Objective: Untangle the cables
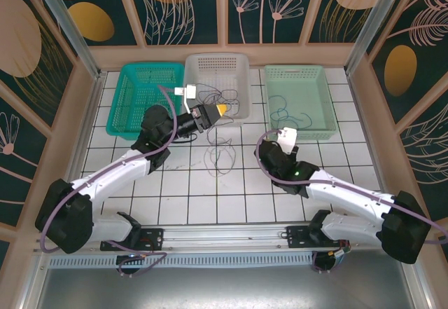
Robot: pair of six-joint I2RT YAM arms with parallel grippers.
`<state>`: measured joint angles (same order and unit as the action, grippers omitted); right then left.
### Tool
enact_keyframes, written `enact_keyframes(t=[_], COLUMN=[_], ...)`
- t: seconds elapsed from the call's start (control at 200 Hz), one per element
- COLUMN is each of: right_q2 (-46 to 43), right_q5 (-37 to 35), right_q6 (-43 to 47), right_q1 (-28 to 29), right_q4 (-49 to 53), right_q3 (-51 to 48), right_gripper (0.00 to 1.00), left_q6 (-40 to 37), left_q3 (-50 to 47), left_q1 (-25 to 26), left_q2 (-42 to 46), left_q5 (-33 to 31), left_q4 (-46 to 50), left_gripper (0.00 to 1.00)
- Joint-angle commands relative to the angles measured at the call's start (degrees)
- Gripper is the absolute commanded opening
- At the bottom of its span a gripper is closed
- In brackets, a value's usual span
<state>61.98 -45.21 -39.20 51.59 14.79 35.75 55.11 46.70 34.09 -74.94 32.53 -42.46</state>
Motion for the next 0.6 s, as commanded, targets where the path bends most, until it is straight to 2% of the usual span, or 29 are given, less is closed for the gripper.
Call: enact_keyframes(t=[0.0, 0.15, 0.596], right_q2=[0.48, 1.59, 1.73], right_q5=[2.32, 5.37, 9.45], right_q6=[-0.51, 9.53, 21.25], right_q1=[1.11, 3.85, 8.47], right_q4=[-4.65, -14.65, -35.97], right_q3=[-0.59, -1.69, -2.13], right_gripper=[0.71, 0.83, 0.94], left_q6=[0.94, 3.47, 7.04], left_q3=[1.55, 0.17, -1.05], left_q1=[-0.15, -0.12, -0.07], left_q2=[1.68, 1.47, -1.35], left_q5=[1.83, 1.6, 0.29], left_q4=[-2.82, -5.8, -9.7], left_gripper=[0.0, 0.0, 0.0])
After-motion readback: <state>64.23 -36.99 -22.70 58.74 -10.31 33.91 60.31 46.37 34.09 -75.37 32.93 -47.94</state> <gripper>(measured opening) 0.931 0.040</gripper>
